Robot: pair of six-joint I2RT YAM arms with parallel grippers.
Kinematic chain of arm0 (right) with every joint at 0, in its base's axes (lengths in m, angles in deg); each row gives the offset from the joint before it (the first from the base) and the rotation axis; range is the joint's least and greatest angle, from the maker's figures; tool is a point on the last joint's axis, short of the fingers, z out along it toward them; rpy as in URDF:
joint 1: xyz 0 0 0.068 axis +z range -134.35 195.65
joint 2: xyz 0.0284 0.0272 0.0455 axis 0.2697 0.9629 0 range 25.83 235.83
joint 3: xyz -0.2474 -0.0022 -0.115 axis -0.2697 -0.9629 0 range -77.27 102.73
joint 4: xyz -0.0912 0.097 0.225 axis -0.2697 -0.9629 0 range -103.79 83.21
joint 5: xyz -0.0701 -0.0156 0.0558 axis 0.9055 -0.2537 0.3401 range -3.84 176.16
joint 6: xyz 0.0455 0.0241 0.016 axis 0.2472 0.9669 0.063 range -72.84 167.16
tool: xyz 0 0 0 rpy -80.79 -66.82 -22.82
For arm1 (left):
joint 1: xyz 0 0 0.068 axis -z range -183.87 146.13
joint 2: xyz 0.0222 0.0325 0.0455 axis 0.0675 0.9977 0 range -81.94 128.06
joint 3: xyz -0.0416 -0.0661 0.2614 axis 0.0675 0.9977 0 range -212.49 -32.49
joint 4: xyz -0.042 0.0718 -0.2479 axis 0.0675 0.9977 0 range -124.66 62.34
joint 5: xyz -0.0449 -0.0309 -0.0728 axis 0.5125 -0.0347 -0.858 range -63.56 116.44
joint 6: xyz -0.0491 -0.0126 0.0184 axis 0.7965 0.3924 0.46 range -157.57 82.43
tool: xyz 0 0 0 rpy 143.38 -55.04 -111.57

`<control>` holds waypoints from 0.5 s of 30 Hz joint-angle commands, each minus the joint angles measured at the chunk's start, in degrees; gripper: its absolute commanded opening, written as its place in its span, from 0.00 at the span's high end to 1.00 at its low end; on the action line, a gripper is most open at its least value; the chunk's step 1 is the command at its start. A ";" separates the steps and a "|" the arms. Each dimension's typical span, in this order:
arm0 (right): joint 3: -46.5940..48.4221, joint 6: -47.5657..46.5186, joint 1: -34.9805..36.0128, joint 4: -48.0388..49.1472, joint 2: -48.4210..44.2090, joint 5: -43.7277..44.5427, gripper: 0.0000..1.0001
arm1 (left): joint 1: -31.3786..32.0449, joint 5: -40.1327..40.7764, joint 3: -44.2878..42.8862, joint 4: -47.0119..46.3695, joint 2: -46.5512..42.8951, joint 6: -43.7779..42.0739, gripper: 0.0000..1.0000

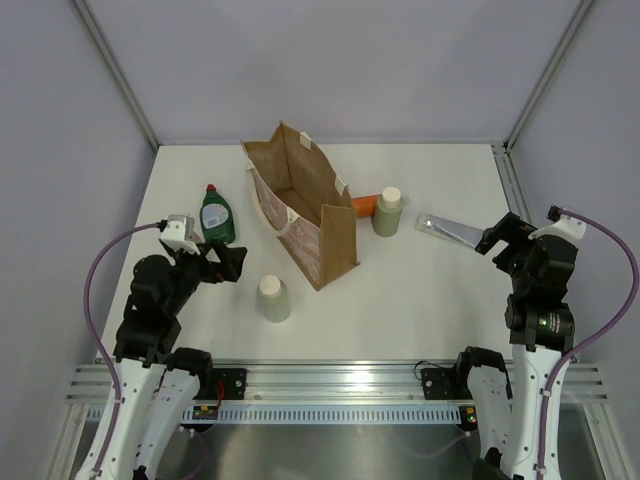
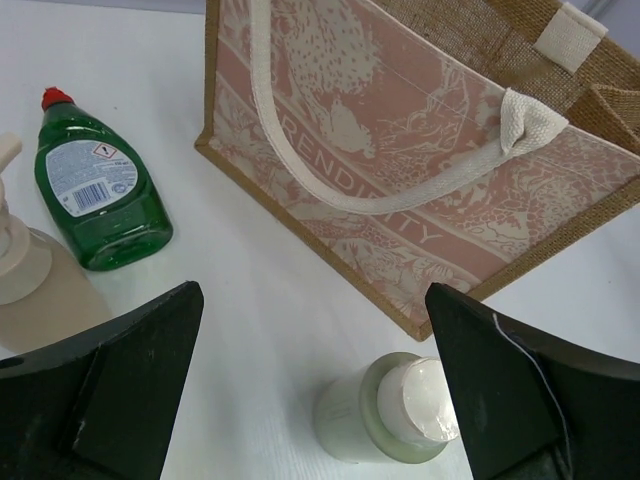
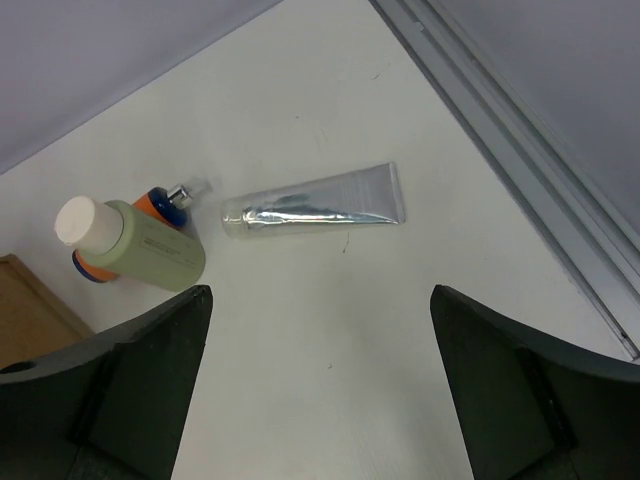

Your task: Place the personal care products into the canvas bag

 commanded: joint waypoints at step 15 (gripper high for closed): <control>1.14 -40.98 -0.12 -9.86 7.40 -61.80 0.00 | 10.72 13.31 -12.33 20.37 19.12 15.27 0.01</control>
